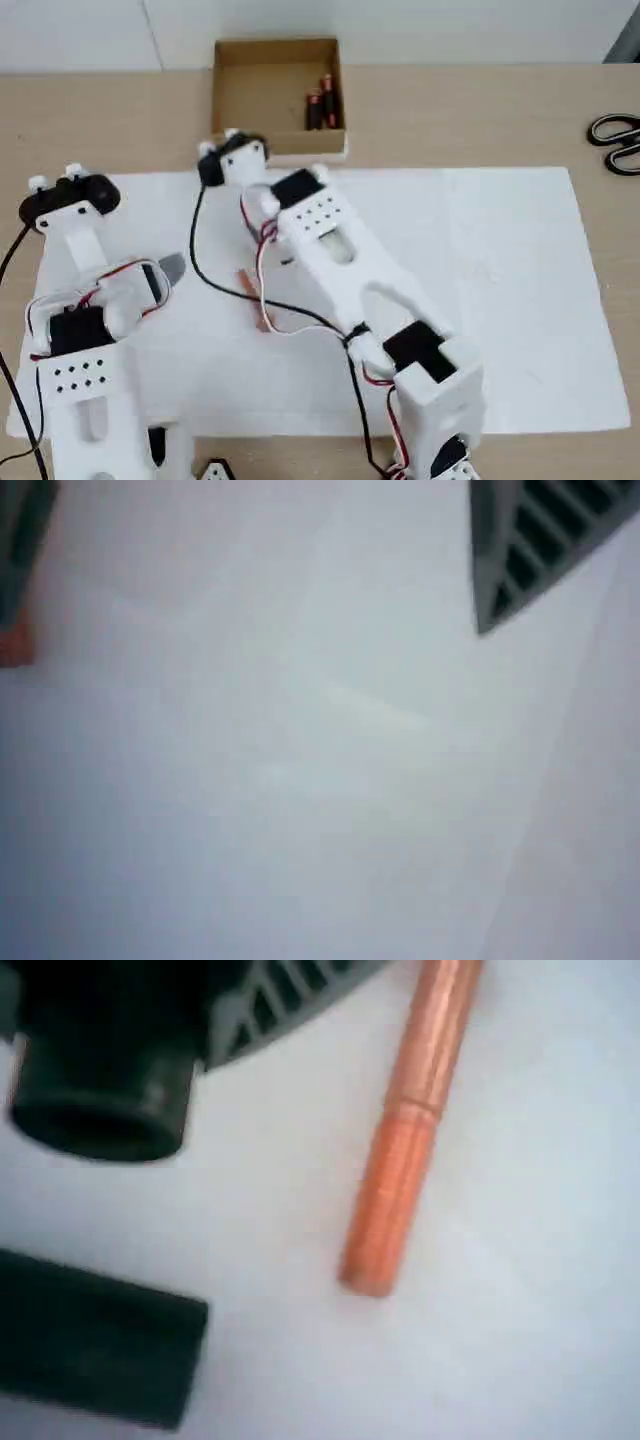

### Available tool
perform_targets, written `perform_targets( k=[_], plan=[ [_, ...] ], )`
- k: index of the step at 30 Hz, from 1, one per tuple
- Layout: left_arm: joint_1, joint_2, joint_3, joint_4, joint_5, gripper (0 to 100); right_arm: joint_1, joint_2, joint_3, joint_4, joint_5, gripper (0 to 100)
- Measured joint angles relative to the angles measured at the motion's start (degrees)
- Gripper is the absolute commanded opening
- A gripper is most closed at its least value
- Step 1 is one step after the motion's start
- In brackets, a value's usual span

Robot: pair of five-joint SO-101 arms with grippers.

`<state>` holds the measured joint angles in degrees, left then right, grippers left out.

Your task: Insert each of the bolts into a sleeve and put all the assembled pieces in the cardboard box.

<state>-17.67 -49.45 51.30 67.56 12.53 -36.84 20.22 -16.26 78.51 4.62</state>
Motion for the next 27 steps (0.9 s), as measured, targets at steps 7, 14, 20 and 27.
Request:
perform_targets(
  k=[7, 14, 20, 27],
  plan=[
    [6.6, 0.1, -4.9, 3.5, -5.8, 28, 4.0, -2.8, -14.6, 12.6, 0.0, 0.4],
    [18.7, 16.2, -25.6, 10.7, -8.2, 28, 15.9, -11.0, -17.0, 18.8, 0.0, 0.4],
    [25.4, 43.3, -49.6, 19.0, -8.0, 28, 28.0, -17.2, -17.0, 19.9, 0.0, 0.4],
    [33.8, 67.0, -72.6, 26.7, -13.0, 28, 35.3, -22.1, -10.1, 19.9, 0.0, 0.4]
  ],
)
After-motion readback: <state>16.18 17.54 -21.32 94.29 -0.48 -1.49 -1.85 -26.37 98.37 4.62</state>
